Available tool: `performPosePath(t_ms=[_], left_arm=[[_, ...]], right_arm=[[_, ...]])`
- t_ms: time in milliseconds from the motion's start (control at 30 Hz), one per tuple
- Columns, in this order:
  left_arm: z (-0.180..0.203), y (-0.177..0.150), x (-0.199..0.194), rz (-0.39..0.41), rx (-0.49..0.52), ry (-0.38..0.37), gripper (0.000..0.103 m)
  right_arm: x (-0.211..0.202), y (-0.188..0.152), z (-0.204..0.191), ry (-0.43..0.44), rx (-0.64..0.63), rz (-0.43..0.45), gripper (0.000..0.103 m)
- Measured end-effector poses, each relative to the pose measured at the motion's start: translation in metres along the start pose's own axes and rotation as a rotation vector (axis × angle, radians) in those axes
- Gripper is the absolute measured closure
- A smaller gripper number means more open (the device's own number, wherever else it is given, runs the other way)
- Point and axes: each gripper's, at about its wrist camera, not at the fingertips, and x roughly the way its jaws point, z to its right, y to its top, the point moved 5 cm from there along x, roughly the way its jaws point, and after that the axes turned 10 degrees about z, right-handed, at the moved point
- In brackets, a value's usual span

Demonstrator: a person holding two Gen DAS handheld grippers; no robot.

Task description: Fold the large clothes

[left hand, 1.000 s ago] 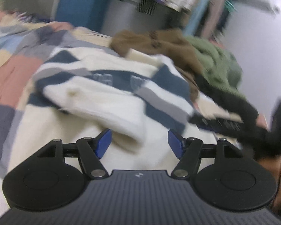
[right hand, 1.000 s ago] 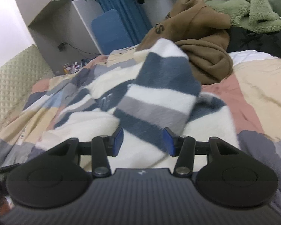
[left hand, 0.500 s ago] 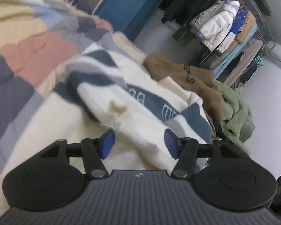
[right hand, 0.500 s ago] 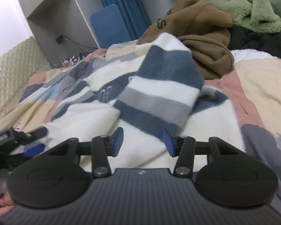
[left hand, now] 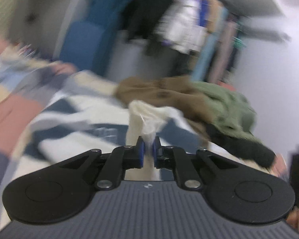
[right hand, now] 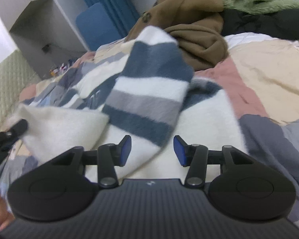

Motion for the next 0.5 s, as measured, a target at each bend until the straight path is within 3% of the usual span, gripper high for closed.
performPosePath(t_ms=[167,333,367,400,433,500], left_arm=[[0.065,-0.034,0.009,-0.082,0.188,-0.161,0.093],[0.088,-0.086,0.025,-0.241,0.29,-0.21,0.09],[0.087,-0.091,0.026,-0.268,0.285,-0.218,0.086],[0.086,-0.095,0.026,-0.297,0.275,-0.231,0.072],[0.085,-0.098,0.025,-0.323,0.254,-0.25,0.05],[0.082,-0.097,0.02,-0.333,0.202,-0.275,0.035]], right_arm=[[-0.004,0.005,0.025,-0.082,0.075,0.006,0.052],[-0.016,0.016,0.042,-0.119,0.126,0.056,0.052],[-0.019,0.017,0.043,-0.117,0.135,0.062,0.052],[-0.021,0.017,0.044,-0.109,0.146,0.065,0.052],[-0.022,0.017,0.044,-0.101,0.155,0.063,0.052],[-0.023,0.017,0.044,-0.072,0.18,0.054,0.052]])
